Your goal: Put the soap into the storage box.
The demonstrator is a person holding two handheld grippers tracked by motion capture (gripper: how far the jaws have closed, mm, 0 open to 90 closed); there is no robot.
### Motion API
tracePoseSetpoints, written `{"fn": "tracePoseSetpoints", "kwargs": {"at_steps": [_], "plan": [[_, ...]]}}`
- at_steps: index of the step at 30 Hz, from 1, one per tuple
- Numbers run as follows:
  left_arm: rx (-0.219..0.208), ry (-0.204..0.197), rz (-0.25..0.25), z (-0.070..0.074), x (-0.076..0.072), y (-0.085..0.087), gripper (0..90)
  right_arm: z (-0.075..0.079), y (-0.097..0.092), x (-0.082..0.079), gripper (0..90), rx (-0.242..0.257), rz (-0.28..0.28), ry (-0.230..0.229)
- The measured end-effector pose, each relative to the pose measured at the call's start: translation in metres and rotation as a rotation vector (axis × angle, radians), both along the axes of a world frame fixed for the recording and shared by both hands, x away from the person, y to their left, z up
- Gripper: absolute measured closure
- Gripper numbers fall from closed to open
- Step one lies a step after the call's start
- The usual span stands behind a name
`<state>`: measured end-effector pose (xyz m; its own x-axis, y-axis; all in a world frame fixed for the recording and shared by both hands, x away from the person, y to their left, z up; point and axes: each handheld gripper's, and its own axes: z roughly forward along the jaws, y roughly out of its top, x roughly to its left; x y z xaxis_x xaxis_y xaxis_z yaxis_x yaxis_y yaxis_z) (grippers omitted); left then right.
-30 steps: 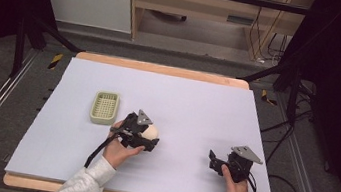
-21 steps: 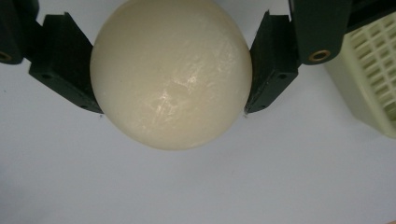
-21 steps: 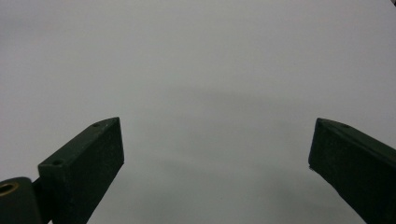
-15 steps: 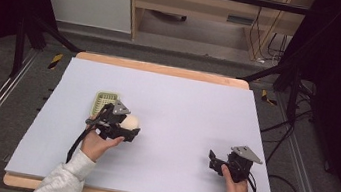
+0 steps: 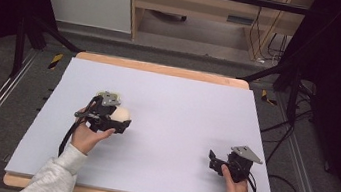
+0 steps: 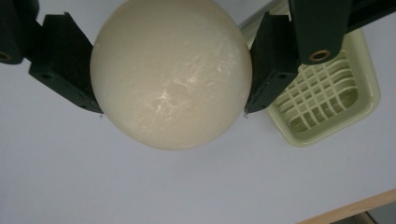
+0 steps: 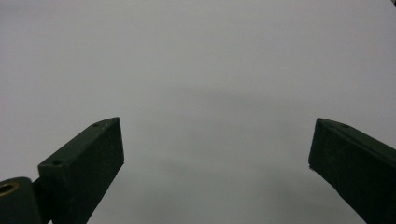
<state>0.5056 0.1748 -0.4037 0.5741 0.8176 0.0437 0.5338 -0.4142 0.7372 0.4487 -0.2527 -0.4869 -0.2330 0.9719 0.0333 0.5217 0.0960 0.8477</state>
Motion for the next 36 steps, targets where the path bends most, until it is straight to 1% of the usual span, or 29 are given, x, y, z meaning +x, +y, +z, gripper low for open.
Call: {"fn": "tracePoseSetpoints", "kwargs": {"at_steps": [1,3,4,5,8,9,13,15,17,21,22,23,32,36], "plan": [[-0.006,-0.005,0.009,0.0,0.001,0.001,24.2,0.0,0.0,0.0,3.8,0.0,0.0,0.0],[0.003,0.001,0.011,0.001,0.003,0.004,24.2,0.0,0.0,0.0,3.7,0.0,0.0,-0.001],[-0.003,-0.005,0.02,0.001,0.004,0.005,24.2,0.0,0.0,0.0,3.7,-0.001,0.0,-0.001],[0.008,-0.001,0.017,0.001,0.005,0.007,24.2,0.0,0.0,0.0,3.8,0.0,0.001,0.0],[0.006,0.004,0.038,0.002,0.01,0.013,24.2,0.0,0.0,0.0,3.7,0.0,0.0,0.001],[0.008,0.0,0.044,0.002,0.011,0.015,24.2,0.0,0.0,0.0,3.7,0.0,0.0,0.0],[0.002,0.002,0.062,0.003,0.015,0.019,24.2,0.0,0.0,0.0,3.8,0.001,-0.001,0.001],[0.009,0.004,0.066,0.004,0.017,0.022,24.2,0.0,0.0,0.0,3.7,0.001,0.0,0.002],[0.002,0.003,0.075,0.004,0.019,0.025,24.2,0.0,0.0,0.0,3.8,0.001,-0.001,0.002],[0.005,0.012,0.082,0.003,0.022,0.029,24.2,0.0,0.0,0.0,3.7,0.001,-0.001,0.003],[-0.005,0.013,0.09,0.002,0.023,0.029,24.2,0.0,0.0,0.0,3.7,0.001,-0.001,0.002],[-0.006,0.016,0.093,0.001,0.024,0.03,24.2,0.0,0.0,0.0,3.7,0.002,0.0,0.003],[0.01,0.025,0.113,-0.004,0.032,0.035,24.2,0.0,0.0,0.0,3.7,0.001,0.0,0.003],[-0.006,0.032,0.132,-0.007,0.037,0.038,24.2,0.0,0.0,0.0,3.7,0.002,0.001,0.003]]}}
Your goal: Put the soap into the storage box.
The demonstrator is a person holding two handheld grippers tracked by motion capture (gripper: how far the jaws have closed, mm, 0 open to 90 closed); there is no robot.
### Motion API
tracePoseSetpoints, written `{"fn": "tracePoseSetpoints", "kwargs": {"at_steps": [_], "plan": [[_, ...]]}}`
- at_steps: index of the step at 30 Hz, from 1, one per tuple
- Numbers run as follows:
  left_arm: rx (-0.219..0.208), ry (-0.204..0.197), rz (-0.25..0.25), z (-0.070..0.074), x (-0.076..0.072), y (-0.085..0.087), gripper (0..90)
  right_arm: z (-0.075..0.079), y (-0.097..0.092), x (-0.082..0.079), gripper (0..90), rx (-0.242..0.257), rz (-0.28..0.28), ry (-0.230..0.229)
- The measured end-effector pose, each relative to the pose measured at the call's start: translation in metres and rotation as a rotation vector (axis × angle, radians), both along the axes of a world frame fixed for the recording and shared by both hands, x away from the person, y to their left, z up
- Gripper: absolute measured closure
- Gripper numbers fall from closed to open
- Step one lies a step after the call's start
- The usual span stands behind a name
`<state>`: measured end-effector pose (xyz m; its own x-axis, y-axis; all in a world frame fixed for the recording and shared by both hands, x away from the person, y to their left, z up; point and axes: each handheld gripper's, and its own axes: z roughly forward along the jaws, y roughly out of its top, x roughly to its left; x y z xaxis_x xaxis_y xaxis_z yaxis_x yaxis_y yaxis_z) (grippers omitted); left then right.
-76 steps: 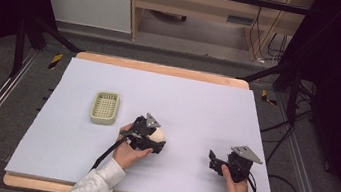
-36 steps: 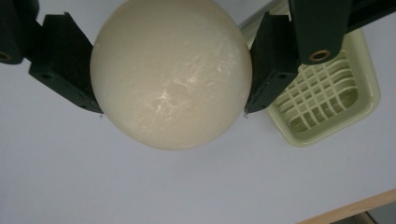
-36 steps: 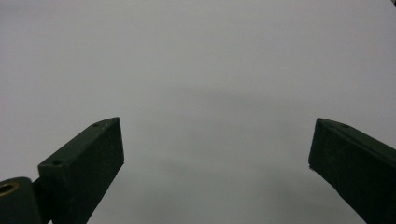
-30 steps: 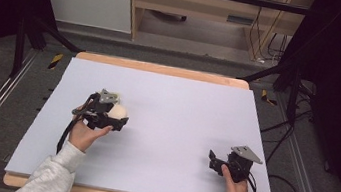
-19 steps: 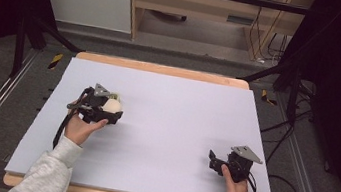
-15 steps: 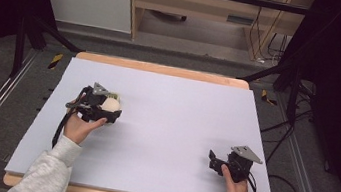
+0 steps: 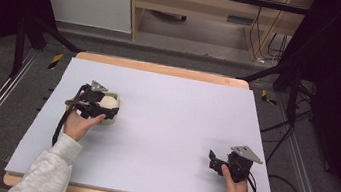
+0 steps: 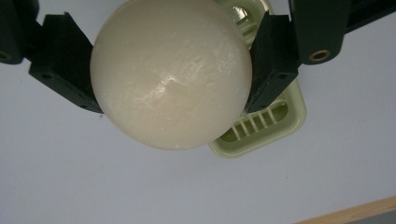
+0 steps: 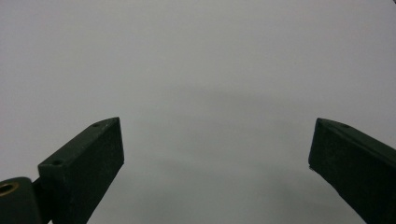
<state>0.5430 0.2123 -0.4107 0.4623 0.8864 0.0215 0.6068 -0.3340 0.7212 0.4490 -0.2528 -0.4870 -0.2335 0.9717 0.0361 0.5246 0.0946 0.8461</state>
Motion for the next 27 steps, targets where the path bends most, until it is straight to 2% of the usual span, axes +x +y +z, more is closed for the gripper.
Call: {"fn": "tracePoseSetpoints", "kwargs": {"at_steps": [11,19,27], "plan": [[-0.005,0.024,0.036,-0.01,0.013,0.009,24.2,0.0,0.0,0.0,3.7,0.0,0.0,0.0],[-0.019,0.025,0.05,-0.017,0.021,0.011,24.2,0.0,0.0,0.0,3.7,0.001,0.001,0.001],[0.0,0.041,0.061,-0.025,0.026,0.011,24.2,0.0,0.0,0.0,3.7,-0.002,0.002,0.0]]}}
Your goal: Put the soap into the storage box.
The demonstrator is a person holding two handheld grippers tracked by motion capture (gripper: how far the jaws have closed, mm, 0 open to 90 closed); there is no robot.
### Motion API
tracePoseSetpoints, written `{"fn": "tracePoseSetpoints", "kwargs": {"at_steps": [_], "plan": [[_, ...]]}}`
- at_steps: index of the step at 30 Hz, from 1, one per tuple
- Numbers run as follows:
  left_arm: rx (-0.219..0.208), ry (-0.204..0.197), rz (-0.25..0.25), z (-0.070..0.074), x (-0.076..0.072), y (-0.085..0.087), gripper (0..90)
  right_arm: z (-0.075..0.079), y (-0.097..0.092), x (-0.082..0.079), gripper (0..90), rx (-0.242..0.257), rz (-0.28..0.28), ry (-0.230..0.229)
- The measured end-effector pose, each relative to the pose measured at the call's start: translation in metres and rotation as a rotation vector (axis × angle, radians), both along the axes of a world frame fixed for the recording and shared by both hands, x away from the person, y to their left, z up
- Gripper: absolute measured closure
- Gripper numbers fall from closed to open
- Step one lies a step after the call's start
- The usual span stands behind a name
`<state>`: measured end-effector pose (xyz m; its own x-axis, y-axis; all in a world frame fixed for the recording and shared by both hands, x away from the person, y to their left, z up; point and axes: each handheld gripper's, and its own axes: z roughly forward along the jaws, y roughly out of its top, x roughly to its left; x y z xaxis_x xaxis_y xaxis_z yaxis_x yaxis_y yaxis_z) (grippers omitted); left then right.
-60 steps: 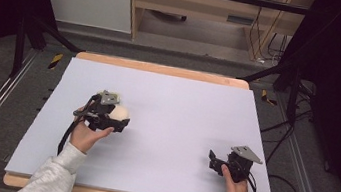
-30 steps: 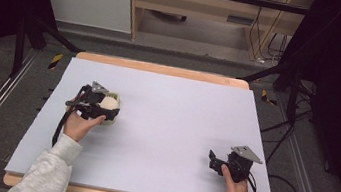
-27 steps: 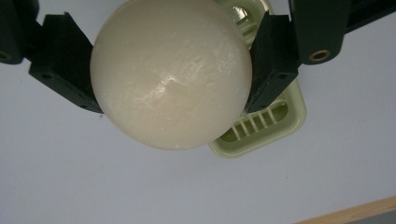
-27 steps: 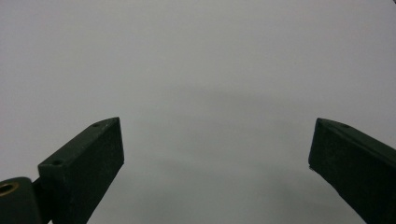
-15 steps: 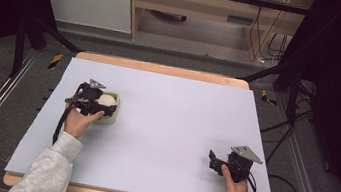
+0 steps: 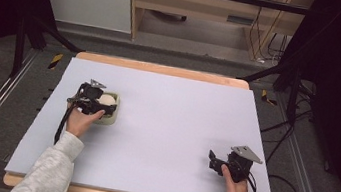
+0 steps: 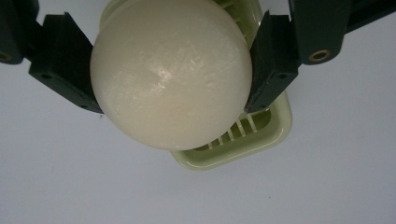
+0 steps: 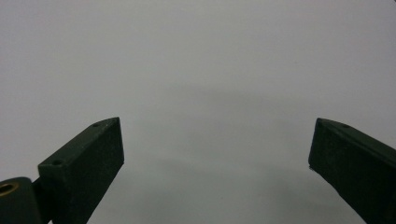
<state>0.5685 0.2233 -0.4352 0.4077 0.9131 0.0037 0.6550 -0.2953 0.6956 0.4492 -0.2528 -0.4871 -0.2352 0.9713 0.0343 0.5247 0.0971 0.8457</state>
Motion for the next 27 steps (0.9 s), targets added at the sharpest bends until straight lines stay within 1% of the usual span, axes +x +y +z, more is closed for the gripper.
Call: {"fn": "tracePoseSetpoints", "kwargs": {"at_steps": [3,8,12,18,21,24,27], "plan": [[0.011,0.007,0.005,-0.004,0.0012,0.0006,24.2,0.0,0.0,0.0,3.7,0.0,-0.001,0.0],[0.024,0.018,0.01,-0.0058,0.0018,0.0019,24.2,0.0,-0.0001,0.0001,3.7,0.001,0.001,0.0],[0.025,0.018,0.009,-0.0059,0.0019,0.002,24.2,0.0001,0.0002,-0.0002,3.7,0.002,-0.001,0.001],[0.041,0.022,0.011,-0.0079,0.0019,-0.0004,24.2,0.0,-0.0001,0.0001,3.7,0.001,0.001,0.0],[0.035,0.025,0.014,-0.0086,0.0018,0.0006,24.2,0.0001,0.0002,-0.0002,3.7,0.001,-0.001,0.0],[0.041,0.027,0.02,-0.0104,0.0016,0.0013,24.2,0.0001,0.0001,-0.0002,3.8,0.0,-0.001,0.0],[0.034,0.025,0.019,-0.0111,0.001,0.0022,24.1,0.0001,0.0001,-0.0001,3.7,0.001,0.001,0.001]]}}
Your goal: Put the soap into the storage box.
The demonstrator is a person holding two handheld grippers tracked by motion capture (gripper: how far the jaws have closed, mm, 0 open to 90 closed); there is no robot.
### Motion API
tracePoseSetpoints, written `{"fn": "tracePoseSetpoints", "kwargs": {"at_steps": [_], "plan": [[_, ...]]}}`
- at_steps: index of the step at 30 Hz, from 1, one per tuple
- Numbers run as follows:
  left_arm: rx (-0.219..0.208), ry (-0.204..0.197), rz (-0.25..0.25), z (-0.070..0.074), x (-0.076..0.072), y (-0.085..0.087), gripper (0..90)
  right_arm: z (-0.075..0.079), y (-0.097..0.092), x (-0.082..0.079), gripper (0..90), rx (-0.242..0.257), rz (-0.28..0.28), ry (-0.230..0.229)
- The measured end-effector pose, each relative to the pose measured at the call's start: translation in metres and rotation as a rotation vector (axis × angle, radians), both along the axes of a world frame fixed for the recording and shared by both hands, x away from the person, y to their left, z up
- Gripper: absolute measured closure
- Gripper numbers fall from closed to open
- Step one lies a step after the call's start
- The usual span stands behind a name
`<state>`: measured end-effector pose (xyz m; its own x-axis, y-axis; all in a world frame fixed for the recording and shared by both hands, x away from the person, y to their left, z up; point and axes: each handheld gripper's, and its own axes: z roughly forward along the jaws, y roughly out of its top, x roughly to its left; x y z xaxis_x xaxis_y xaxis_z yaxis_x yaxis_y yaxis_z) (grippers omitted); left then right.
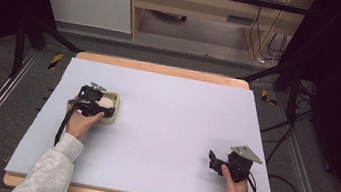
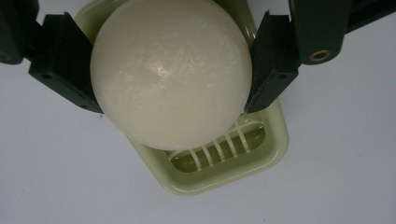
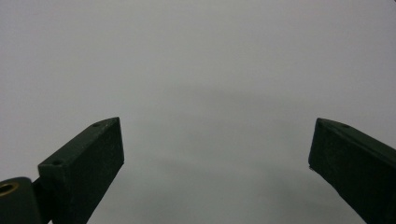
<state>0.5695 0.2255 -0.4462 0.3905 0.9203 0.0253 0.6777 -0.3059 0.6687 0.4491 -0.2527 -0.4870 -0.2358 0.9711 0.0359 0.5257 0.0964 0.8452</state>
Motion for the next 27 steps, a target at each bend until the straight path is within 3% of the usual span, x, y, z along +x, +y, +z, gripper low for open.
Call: {"fn": "tracePoseSetpoints", "kwargs": {"at_steps": [9,15,27], "plan": [[0.014,-0.006,-0.001,-0.001,-0.002,-0.001,23.9,0.0,0.0,0.0,3.7,-0.002,-0.001,-0.001],[-0.006,-0.019,-0.007,0.004,-0.005,0.001,19.8,0.0,0.0,0.0,3.7,-0.003,0.001,0.0],[-0.037,-0.065,-0.019,0.014,-0.027,0.009,16.0,0.0,0.0,0.0,3.7,-0.004,0.002,-0.001]]}}
